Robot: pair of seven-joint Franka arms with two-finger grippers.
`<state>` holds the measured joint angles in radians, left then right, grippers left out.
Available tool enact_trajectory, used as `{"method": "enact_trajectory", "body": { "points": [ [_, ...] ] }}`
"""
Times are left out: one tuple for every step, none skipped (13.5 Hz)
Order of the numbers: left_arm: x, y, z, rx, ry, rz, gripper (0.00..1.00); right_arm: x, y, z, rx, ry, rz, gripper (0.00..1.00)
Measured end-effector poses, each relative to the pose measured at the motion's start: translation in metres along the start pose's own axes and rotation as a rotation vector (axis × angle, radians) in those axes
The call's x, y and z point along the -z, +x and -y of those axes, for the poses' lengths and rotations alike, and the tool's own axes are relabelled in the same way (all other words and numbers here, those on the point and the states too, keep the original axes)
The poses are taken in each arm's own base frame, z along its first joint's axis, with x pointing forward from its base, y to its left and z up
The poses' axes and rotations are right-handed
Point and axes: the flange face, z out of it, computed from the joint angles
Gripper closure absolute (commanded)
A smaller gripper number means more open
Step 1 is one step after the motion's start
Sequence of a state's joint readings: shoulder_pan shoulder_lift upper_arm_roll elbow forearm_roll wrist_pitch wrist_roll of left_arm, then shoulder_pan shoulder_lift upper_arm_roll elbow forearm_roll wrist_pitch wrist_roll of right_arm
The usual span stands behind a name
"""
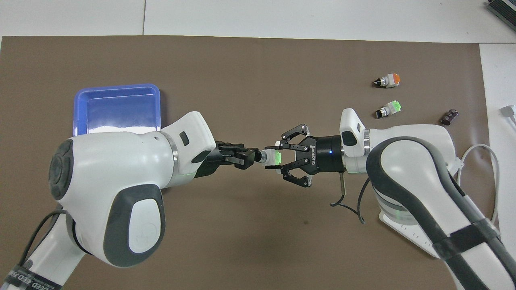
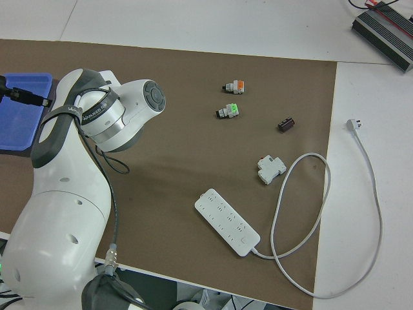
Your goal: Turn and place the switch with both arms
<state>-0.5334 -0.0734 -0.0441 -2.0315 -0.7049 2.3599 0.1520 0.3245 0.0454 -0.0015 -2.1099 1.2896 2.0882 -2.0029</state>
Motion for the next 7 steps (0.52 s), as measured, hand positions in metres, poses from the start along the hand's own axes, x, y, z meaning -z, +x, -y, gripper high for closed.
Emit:
{"method": "enact_trajectory", "body": {
  "points": [
    [-0.0008,0.0001,-0.0008,-0.002,-0.001,0.001,0.59,0.0001,-0.0006,0.0001,-0.002,0.000,0.000,1.00],
    [-0.0014,0.0003,-0.0018,-0.004,-0.001,0.001,0.58,0.0005,-0.0009,-0.0001,-0.008,-0.001,0.000,1.00],
    [-0.0016,0.0008,-0.0026,-0.010,-0.002,0.000,0.58,0.0009,-0.0009,-0.0002,-0.014,-0.002,0.000,1.00],
    [-0.0016,0.0013,-0.0031,-0.017,-0.002,-0.001,0.57,0.0015,-0.0009,-0.0004,-0.017,-0.003,0.000,1.00],
    [-0.0016,0.0017,-0.0034,-0.023,-0.003,-0.001,0.55,0.0019,-0.0008,-0.0004,-0.018,-0.003,0.000,1.00],
    [-0.0012,0.0022,-0.0035,-0.033,-0.003,-0.002,0.54,0.0020,-0.0004,-0.0003,-0.019,-0.004,0.000,1.00],
    [-0.0008,0.0032,-0.0038,-0.045,-0.004,-0.004,0.54,0.0019,0.0009,0.0002,-0.017,-0.003,-0.001,1.00]
  ]
}}
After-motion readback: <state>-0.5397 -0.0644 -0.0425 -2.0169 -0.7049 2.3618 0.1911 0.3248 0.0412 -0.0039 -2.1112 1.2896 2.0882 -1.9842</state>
